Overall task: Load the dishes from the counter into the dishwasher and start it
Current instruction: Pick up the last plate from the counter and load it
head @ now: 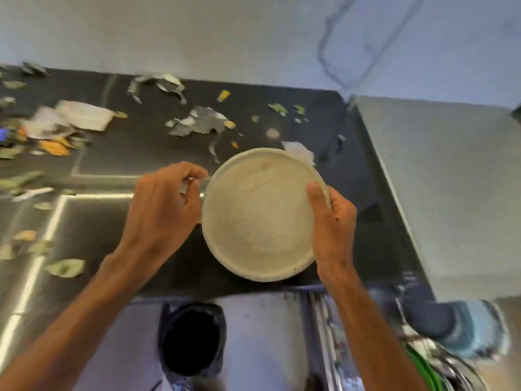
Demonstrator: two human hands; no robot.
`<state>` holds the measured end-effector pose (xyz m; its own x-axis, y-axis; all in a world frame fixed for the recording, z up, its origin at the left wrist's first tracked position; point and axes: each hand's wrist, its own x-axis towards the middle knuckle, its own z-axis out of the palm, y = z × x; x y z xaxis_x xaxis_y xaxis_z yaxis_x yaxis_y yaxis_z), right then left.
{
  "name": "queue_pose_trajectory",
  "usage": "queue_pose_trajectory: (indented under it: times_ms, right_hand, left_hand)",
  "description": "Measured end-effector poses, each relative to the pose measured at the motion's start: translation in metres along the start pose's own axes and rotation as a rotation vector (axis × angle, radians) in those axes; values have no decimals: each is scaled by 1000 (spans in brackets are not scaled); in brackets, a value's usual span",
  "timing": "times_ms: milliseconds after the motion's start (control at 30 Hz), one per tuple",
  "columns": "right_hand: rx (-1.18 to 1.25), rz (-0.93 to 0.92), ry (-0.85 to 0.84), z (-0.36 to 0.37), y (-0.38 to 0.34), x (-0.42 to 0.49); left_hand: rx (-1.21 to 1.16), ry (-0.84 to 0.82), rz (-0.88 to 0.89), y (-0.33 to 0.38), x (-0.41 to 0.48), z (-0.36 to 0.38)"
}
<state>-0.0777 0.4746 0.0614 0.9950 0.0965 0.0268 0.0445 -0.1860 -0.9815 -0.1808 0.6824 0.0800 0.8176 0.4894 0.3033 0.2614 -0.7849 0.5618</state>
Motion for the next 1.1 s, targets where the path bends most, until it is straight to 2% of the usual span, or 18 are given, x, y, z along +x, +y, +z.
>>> queue_pose_trajectory:
  times_ms: [200, 400, 567, 767, 900, 1000, 1100]
  right_hand:
    - [-160, -30, 109, -169, 35, 8]
    - [-224, -22, 54, -309, 56, 0]
    - [-339, 29, 67, -406, 86, -11]
    - [-320, 88, 109, -475, 134, -16]
    - [-455, 135, 96, -507, 188, -22]
    - [-648, 290, 97, -515, 258, -24]
    - [-777, 471, 48, -517, 337, -20]
  left_hand:
    - [-158, -126, 64, 133, -38, 98]
    - [-199, -238, 110, 240, -86, 158]
    - [-196, -339, 243, 314, -126, 207]
    - [-182, -528, 322, 360, -148, 274]
    - [-70, -680, 423, 373, -174, 334]
    - [34, -839, 408, 371, -194, 393]
    - [161, -926, 425, 362, -208, 459]
